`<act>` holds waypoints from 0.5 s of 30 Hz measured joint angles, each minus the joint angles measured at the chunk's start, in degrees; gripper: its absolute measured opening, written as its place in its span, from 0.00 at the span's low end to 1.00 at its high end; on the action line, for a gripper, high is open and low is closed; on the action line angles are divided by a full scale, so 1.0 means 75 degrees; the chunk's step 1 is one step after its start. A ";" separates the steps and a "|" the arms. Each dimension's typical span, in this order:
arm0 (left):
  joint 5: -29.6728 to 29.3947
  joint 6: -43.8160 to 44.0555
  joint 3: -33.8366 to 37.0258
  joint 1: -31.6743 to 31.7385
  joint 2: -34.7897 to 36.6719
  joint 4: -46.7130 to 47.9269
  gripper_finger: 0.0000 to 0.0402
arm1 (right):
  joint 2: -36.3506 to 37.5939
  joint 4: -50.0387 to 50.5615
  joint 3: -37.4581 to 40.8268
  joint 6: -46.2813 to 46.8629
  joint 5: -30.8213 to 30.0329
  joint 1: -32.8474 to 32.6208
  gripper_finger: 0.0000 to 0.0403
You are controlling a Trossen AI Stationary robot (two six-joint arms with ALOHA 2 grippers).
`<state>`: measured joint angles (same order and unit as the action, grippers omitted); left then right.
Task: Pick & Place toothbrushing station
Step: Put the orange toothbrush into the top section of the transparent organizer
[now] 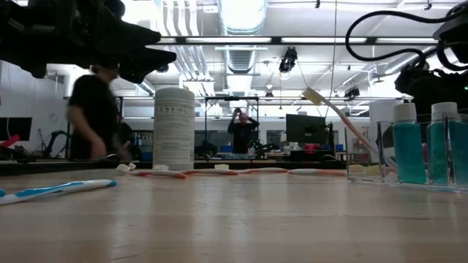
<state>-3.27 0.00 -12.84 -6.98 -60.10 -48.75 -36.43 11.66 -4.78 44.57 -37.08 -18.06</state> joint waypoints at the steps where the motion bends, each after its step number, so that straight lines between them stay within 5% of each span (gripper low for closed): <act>1: -0.0001 0.0001 0.0000 0.0001 0.0000 -0.0005 0.79 | -0.0057 0.0002 0.0000 0.0047 0.0009 0.0001 0.40; 15: 0.0000 0.0000 0.0000 -0.0001 0.0001 -0.0003 0.79 | -0.0707 -0.0159 -0.0057 0.1083 0.0460 0.0009 0.40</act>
<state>-3.28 0.00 -12.84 -6.98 -60.09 -48.77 -41.74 10.47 -5.20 52.70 -33.63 -18.00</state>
